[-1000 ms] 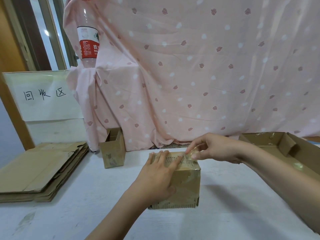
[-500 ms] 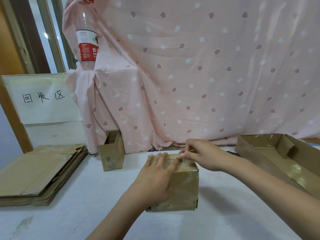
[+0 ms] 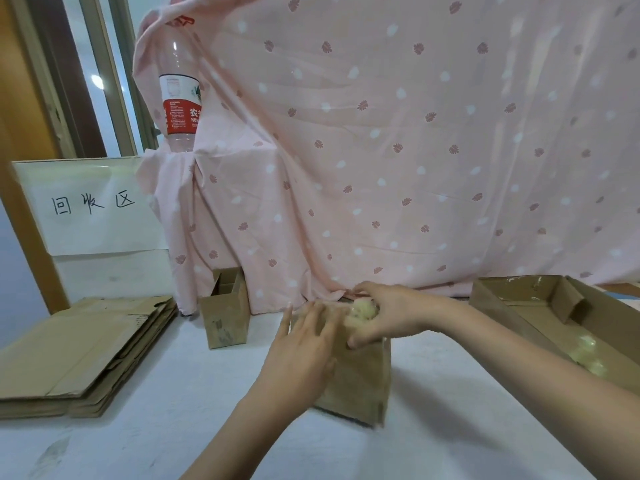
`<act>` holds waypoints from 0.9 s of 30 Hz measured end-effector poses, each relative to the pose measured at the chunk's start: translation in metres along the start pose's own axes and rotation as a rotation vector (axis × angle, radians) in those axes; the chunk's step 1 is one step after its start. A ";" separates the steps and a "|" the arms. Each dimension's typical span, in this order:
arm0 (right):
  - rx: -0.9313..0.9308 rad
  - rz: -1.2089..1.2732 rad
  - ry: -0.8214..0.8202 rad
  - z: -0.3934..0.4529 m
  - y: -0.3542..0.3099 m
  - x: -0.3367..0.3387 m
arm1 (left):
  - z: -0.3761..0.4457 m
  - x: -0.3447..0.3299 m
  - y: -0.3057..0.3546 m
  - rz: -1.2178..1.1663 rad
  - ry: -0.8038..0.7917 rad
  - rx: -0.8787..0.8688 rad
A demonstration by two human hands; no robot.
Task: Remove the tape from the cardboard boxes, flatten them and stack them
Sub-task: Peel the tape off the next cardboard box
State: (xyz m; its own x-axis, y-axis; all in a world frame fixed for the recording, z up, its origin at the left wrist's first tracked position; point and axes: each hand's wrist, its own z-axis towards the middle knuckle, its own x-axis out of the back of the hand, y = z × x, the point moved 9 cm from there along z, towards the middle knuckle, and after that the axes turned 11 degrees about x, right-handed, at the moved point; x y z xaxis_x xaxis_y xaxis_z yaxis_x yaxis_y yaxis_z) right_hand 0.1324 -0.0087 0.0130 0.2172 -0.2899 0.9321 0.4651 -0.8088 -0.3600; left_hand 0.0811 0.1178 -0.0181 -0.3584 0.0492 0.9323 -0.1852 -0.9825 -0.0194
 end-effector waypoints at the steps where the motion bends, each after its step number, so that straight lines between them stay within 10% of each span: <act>1: -0.062 0.072 0.048 -0.001 0.004 0.002 | 0.000 0.006 0.001 -0.013 0.046 0.020; 4: -0.161 0.400 0.078 -0.005 0.012 -0.011 | -0.007 0.027 0.011 -0.107 0.236 0.028; 11: -0.285 1.026 -0.033 -0.032 -0.003 -0.039 | -0.005 0.020 0.025 0.182 0.100 -0.001; 16: -0.320 0.734 0.002 -0.038 0.010 -0.034 | -0.004 0.034 0.021 0.155 0.102 -0.117; 20: 0.174 0.187 0.380 -0.032 -0.021 0.016 | 0.006 0.029 0.009 0.102 -0.196 -0.180; 27: 0.303 0.053 0.249 -0.031 -0.030 -0.011 | -0.004 0.009 0.001 0.022 -0.604 -0.161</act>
State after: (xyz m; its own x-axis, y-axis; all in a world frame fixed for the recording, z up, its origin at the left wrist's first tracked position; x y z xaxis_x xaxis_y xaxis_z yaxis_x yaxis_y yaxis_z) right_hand 0.0897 0.0029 0.0146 0.0499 -0.4730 0.8797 0.6989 -0.6126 -0.3690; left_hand 0.0736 0.1183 -0.0112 0.2084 -0.1270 0.9698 -0.3359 -0.9405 -0.0510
